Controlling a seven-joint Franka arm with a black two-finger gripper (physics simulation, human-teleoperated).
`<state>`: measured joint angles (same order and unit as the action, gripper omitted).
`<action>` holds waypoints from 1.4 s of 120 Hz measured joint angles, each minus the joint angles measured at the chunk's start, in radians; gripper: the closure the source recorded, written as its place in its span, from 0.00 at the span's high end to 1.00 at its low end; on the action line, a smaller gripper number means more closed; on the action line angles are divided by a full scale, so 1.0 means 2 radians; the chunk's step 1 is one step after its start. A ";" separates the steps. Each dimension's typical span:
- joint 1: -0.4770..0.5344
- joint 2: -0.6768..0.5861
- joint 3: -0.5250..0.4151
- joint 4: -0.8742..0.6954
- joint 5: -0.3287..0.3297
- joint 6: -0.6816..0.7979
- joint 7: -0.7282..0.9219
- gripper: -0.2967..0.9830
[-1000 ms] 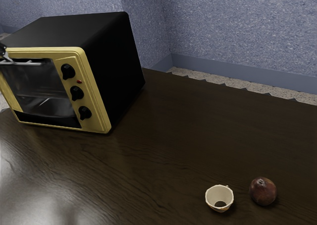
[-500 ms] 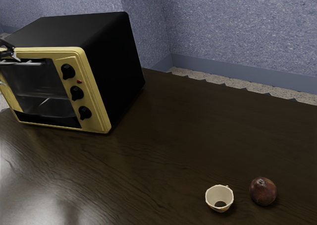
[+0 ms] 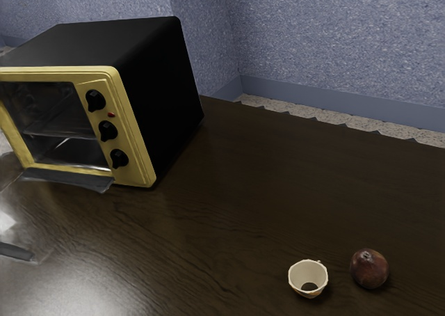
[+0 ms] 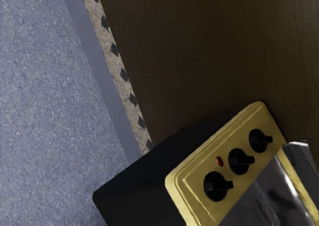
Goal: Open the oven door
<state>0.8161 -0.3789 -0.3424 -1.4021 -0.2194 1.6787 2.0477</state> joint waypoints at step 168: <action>-0.329 0.249 0.182 0.021 0.124 -0.139 -0.854 0.77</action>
<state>0.1579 0.1187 0.0215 -1.3595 0.0294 1.4002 0.3394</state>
